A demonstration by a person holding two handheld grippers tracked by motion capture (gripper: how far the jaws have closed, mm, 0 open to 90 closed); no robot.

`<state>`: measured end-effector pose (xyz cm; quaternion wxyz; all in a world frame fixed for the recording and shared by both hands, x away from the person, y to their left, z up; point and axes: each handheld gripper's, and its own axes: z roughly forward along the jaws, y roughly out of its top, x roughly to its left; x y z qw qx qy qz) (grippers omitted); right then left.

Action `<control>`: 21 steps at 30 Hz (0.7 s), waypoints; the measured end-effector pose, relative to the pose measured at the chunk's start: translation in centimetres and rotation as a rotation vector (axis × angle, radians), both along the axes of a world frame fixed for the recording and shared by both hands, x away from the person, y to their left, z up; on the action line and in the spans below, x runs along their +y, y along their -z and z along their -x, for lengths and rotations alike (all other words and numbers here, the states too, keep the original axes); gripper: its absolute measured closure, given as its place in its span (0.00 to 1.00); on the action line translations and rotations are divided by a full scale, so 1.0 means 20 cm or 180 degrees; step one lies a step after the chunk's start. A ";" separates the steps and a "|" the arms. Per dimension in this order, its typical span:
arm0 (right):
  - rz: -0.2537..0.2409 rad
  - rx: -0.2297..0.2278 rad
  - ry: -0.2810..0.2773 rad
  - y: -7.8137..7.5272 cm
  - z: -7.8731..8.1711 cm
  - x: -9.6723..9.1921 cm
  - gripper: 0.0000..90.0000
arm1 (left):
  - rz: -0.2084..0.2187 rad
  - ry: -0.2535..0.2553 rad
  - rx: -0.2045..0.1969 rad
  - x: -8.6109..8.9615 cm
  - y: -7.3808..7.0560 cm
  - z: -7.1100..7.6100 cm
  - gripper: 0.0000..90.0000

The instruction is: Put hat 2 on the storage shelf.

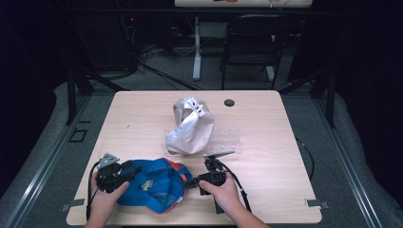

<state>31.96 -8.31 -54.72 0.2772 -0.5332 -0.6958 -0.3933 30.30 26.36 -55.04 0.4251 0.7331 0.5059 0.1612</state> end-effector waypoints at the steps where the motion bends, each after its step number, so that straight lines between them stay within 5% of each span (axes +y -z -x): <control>1: -0.0019 -0.0008 0.0019 -0.01 0.00 -0.01 0.86 | -0.0007 0.0019 0.0019 0.00 0.00 0.00 0.55; 14: 0.0065 -0.0032 0.0095 -0.12 0.01 -0.25 0.86 | -0.0007 0.0019 -0.0003 0.00 0.00 0.00 0.55; 16: -0.0098 -0.0014 0.0228 -0.13 0.02 -0.31 0.86 | -0.0018 0.0028 0.0007 -0.01 0.00 0.00 0.55; 21: -0.0028 0.0021 0.0327 -0.17 0.02 -0.43 0.86 | -0.0028 0.0027 -0.0002 -0.01 0.00 0.00 0.55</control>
